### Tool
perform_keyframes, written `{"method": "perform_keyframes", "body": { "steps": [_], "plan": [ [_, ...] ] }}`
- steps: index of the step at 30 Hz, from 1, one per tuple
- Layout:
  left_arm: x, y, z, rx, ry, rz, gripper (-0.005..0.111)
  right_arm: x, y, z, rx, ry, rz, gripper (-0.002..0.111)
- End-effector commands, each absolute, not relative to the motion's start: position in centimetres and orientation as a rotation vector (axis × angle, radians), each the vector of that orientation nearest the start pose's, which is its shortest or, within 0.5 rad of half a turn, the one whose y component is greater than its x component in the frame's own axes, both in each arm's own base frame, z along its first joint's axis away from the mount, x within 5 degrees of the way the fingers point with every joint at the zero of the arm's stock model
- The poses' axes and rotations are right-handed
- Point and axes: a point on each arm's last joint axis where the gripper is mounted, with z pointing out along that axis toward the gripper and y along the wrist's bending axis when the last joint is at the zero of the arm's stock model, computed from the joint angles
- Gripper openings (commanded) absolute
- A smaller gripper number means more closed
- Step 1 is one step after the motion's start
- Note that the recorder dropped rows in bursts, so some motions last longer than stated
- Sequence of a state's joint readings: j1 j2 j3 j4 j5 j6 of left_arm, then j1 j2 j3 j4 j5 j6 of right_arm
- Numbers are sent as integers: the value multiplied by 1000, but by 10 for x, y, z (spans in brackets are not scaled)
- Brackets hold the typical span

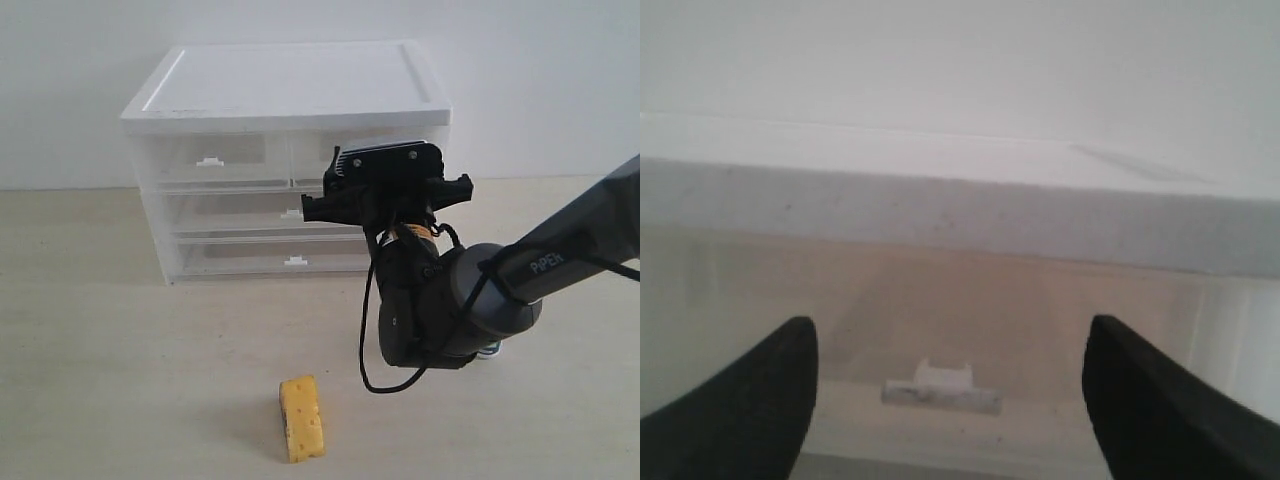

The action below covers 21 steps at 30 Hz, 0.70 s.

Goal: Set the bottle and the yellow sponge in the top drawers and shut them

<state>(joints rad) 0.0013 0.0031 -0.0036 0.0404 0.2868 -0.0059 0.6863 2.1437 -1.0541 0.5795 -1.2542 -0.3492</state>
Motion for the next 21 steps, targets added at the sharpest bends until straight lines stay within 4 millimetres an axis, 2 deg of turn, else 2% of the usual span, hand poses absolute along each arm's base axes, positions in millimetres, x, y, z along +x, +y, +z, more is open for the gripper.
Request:
{"method": "perform_keyframes", "body": {
  "steps": [1, 7, 14, 18, 21],
  "plan": [
    [55, 1, 187, 10, 1768, 30, 4, 362, 227, 147, -167, 1497, 100, 69],
    [55, 1, 187, 10, 1768, 30, 4, 355, 218, 140, -7, 1545, 87, 69],
    [55, 1, 187, 10, 1768, 30, 4, 328, 234, 134, -64, 1522, 120, 69],
    [55, 1, 187, 10, 1768, 30, 4, 327, 237, 135, -90, 1510, 140, 69],
    [55, 1, 187, 10, 1768, 30, 4, 333, 228, 136, -67, 1510, 121, 69]
  ]
}}
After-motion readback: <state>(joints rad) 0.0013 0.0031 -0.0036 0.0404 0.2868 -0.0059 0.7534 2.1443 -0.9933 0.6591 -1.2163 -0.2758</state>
